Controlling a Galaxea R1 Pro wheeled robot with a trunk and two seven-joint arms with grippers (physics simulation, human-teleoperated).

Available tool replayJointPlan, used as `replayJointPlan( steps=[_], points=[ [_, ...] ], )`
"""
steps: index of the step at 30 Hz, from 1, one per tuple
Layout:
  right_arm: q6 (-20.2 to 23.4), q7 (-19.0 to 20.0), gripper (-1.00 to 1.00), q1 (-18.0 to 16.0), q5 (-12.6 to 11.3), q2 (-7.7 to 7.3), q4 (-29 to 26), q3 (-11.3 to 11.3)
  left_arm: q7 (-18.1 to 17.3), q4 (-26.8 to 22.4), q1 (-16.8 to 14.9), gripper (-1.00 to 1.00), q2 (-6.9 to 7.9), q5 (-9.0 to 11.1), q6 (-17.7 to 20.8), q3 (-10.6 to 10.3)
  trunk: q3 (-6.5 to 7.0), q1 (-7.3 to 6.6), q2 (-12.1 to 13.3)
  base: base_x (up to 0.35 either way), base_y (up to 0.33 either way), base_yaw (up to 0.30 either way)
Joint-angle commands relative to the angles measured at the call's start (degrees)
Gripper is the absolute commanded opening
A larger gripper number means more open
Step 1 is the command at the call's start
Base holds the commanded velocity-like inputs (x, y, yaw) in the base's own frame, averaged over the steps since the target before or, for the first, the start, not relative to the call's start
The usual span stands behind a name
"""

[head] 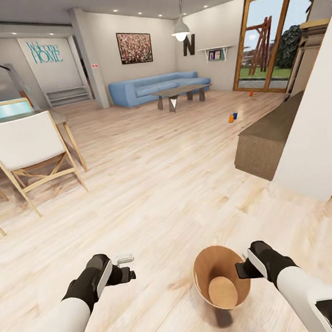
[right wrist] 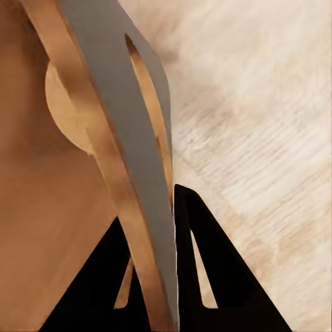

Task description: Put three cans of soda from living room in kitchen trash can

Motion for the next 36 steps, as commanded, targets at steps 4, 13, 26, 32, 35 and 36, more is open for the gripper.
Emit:
replayJointPlan(
  steps=[4, 13, 26, 32, 35, 36],
  points=[
    [0.4, -0.1, -1.00, 0.0, -0.8, -0.02, 0.0, -0.1, 0.0, 0.0, 0.0, 1.00, 0.00, 0.0, 0.0, 0.0, 0.90, -0.10, 0.1, 0.000, 0.000, 0.000],
    [0.5, -0.1, -1.00, 0.0, -0.8, -0.03, 0.0, -0.1, 0.0, 0.0, 0.0, 1.00, 0.00, 0.0, 0.0, 0.0, 2.89, -0.34, 0.2, 0.000, 0.000, 0.000],
    [0.3, 0.0, -1.00, 0.0, -0.9, -0.17, -0.1, -0.2, 0.0, 0.0, 0.0, 1.00, 0.00, 0.0, 0.0, 0.0, 5.77, -0.67, 0.3, 0.000, 0.000, 0.000],
    [0.3, 0.0, -1.00, 0.0, -0.9, -0.20, -0.1, -0.3, 0.0, 0.0, 0.0, 1.00, 0.00, 0.0, 0.0, 0.0, 7.10, -0.83, 0.4, 0.000, 0.000, 0.000],
    [0.3, 0.0, -1.00, 0.0, -0.8, -0.20, -0.1, -0.3, 0.0, 0.0, 0.0, 1.00, 0.00, -0.1, 0.0, 0.0, 7.76, -0.90, 0.5, 0.000, 0.000, 0.000],
    [0.3, 0.0, -1.00, 0.0, -0.8, -0.20, -0.1, -0.3, 0.0, 0.1, 0.0, 1.00, 0.00, 0.0, 0.0, 0.0, 7.99, -0.93, 0.5, 0.000, 0.000, 0.000]
  ],
)
